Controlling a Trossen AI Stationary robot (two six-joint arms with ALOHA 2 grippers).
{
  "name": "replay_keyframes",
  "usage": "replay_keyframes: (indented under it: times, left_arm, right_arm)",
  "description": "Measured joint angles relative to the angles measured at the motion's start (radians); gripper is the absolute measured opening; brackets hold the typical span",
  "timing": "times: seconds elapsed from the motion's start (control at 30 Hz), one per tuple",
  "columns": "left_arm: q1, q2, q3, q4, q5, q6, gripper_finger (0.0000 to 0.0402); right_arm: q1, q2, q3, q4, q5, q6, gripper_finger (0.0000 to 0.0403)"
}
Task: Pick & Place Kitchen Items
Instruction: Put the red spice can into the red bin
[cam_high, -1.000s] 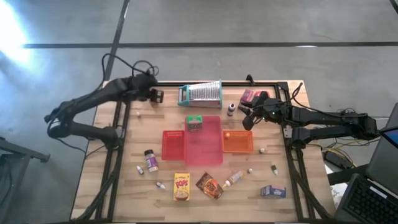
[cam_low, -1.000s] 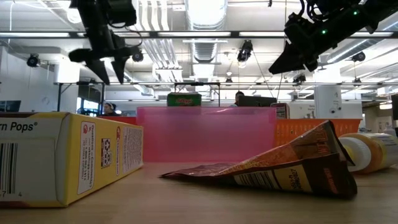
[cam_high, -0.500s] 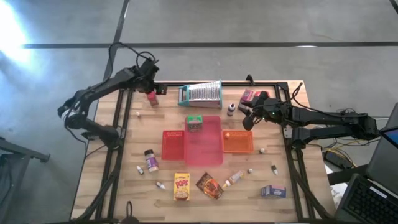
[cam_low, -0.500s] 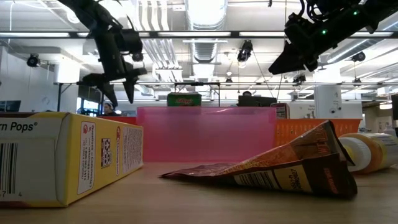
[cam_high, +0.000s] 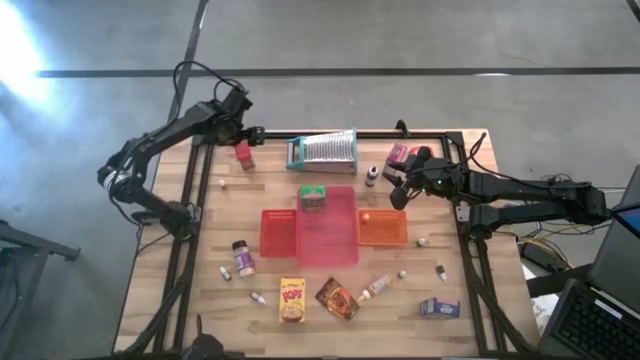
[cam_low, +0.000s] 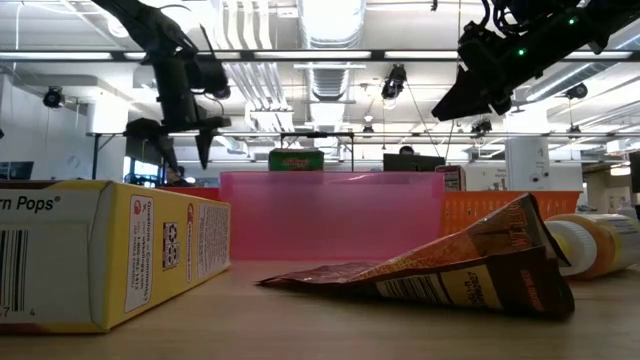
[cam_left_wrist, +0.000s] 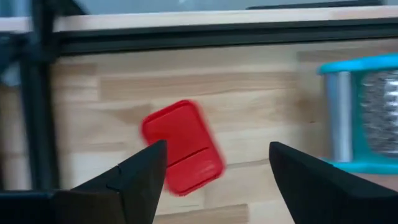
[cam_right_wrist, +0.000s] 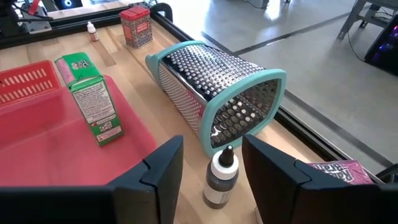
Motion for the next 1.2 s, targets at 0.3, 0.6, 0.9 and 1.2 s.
replay_keyframes:
  times: [0.3, 0.6, 0.9, 1.2]
  left_arm:
    - [0.001, 0.0, -0.001, -0.012, -0.034, -0.085, 0.0286]
    - [0.001, 0.0, -0.009, -0.013, -0.037, -0.148, 0.0286]
    - [-0.003, 0.027, -0.027, -0.004, -0.063, -0.182, 0.0285]
    - [-0.005, 0.135, -0.029, 0.018, -0.067, -0.181, 0.0285]
  right_arm:
    - [0.0, 0.0, 0.0, 0.001, 0.0, 0.012, 0.0131]
    - [0.0, 0.0, 0.0, 0.0, -0.001, 0.011, 0.0126]
    - [0.0, 0.0, 0.0, 0.0, -0.003, 0.001, 0.0157]
    - [0.0, 0.0, 0.0, 0.0, -0.003, 0.0, 0.0176]
